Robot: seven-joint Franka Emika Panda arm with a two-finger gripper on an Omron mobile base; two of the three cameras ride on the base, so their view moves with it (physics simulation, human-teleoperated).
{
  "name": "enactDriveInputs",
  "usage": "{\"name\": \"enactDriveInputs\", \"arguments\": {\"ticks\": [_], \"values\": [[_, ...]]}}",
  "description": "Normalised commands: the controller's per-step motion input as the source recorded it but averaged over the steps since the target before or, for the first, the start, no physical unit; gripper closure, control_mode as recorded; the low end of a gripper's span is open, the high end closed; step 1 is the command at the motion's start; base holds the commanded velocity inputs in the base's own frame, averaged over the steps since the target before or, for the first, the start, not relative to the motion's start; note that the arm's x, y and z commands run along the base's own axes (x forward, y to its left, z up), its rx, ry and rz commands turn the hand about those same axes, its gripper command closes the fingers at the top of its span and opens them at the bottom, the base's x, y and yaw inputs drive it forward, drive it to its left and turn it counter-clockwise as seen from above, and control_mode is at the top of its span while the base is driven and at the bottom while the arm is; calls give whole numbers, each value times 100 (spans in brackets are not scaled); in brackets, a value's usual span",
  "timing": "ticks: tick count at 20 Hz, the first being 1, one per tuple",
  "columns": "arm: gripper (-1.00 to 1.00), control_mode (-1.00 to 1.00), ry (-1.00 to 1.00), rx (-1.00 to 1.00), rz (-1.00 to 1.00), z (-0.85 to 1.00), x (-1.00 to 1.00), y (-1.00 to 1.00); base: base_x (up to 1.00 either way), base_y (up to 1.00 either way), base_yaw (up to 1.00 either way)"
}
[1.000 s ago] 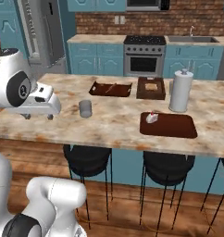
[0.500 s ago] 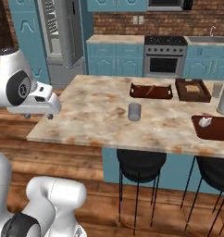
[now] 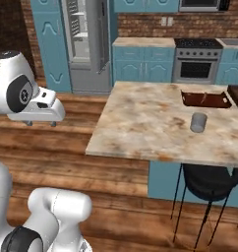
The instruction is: Take the cakes from the fridge and place them on the empty tray on the dining counter.
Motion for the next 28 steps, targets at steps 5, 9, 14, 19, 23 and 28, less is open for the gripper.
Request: {"name": "enactDriveInputs", "arguments": {"ticks": [5, 9, 14, 19, 23, 28], "values": [[-100, 100, 0, 0, 0, 0, 0, 0, 0, 100, 0], [-100, 100, 0, 0, 0, 0, 0, 0, 10, 100, 0], [-100, 100, 0, 0, 0, 0, 0, 0, 57, 99, -1], [-100, 100, 0, 0, 0, 0, 0, 0, 93, 86, -7], [-100, 100, 0, 0, 0, 0, 0, 0, 100, 71, -9], [-100, 100, 0, 0, 0, 0, 0, 0, 100, 52, -10]]}}
